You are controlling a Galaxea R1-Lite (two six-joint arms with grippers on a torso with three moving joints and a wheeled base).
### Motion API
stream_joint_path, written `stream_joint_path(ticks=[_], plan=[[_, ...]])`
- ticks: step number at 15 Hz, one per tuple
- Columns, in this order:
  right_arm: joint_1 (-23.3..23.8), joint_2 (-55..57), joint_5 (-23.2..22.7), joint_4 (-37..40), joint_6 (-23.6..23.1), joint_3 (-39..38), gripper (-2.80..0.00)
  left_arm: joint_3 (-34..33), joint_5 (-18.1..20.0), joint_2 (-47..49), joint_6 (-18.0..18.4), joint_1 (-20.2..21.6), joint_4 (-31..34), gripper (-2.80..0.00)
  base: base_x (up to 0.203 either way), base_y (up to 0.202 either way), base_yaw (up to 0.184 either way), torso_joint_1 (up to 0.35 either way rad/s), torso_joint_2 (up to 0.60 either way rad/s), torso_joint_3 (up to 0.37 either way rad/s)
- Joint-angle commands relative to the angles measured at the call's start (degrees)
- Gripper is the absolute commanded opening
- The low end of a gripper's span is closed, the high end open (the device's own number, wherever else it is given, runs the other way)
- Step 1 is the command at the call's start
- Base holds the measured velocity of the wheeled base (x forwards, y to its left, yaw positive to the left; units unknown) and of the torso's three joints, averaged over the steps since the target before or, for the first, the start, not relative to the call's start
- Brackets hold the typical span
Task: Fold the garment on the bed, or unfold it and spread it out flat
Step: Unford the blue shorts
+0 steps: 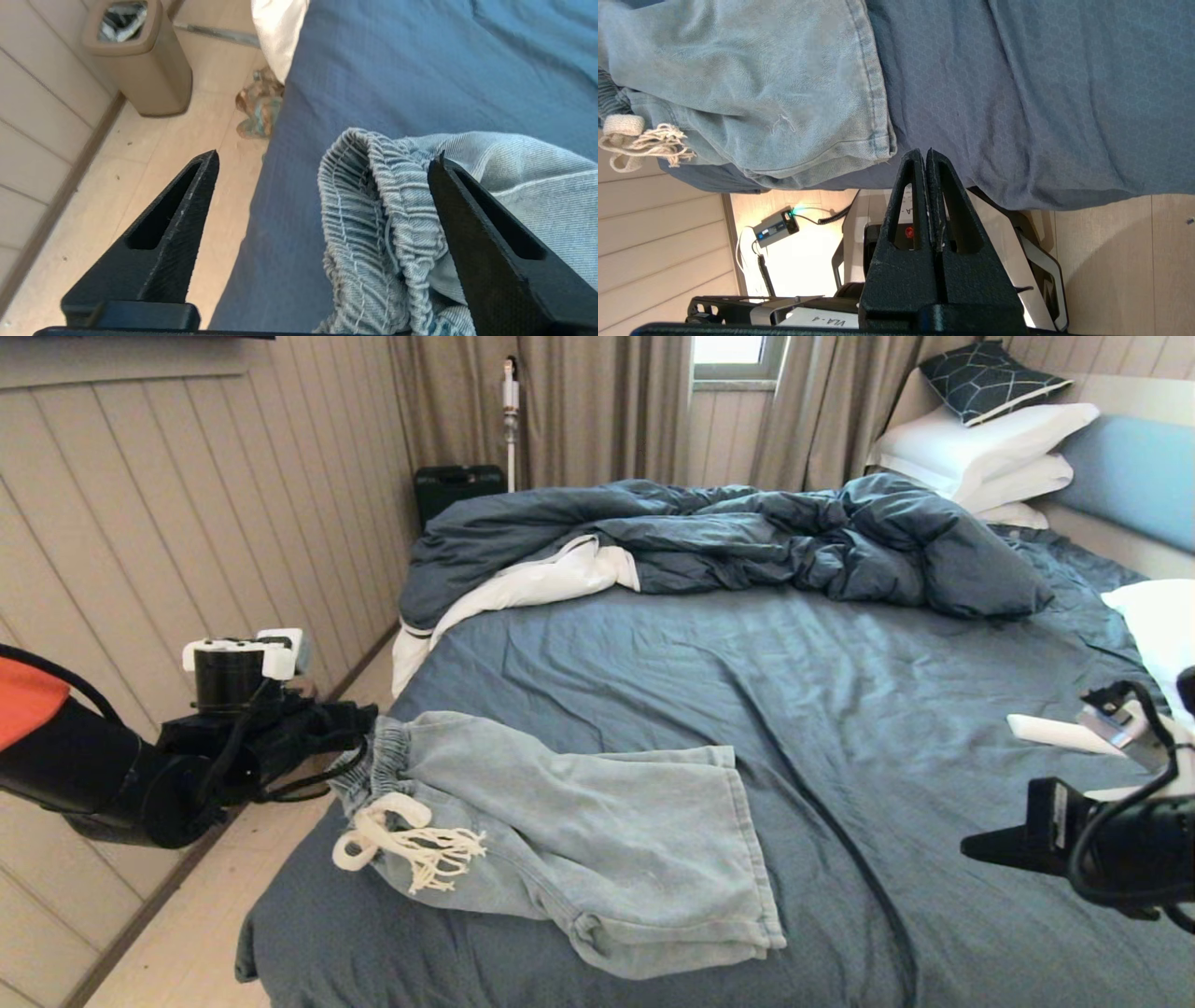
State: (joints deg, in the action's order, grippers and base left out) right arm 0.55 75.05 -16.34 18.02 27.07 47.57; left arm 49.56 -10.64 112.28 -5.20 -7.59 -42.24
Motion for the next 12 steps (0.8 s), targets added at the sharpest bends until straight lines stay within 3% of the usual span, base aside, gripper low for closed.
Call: stream_joint_path(ticks=[1, 4, 5, 7, 8, 12], plan=[[-0.02, 0.00, -0.10, 0.09, 0.54, 0.16, -2.80, 2.23, 2.19, 0.77, -0.65, -0.36, 3.44, 0.00, 0.000, 0.000, 0.000, 0.000, 0.00, 0.000], [-0.02, -0.25, -0.01, 0.09, 0.79, 0.24, -2.80, 10.09, 9.93, -2.67, -8.52, -0.49, 21.05, 0.00, 0.000, 0.000, 0.000, 0.000, 0.00, 0.000], [-0.02, -0.25, -0.01, 0.09, 0.78, 0.25, -2.80, 13.84, 13.02, -4.14, -11.31, -0.45, 29.01, -2.80, 0.000, 0.000, 0.000, 0.000, 0.00, 0.000], [0.06, -0.25, -0.04, 0.09, 0.70, 0.33, -2.80, 21.37, 22.24, -6.41, -15.54, 0.67, 39.18, -2.80, 0.000, 0.000, 0.000, 0.000, 0.00, 0.000], [-0.02, -0.16, -0.10, 0.09, 0.70, 0.24, -2.80, 22.97, 25.08, -6.45, -16.88, 1.27, 41.44, -2.80, 0.000, 0.000, 0.000, 0.000, 0.00, 0.000], [0.07, 0.25, -0.01, 0.00, 0.62, 0.23, -2.80, 23.30, 25.79, -5.70, -16.42, 1.76, 45.14, -2.80, 0.000, 0.000, 0.000, 0.000, 0.00, 0.000]])
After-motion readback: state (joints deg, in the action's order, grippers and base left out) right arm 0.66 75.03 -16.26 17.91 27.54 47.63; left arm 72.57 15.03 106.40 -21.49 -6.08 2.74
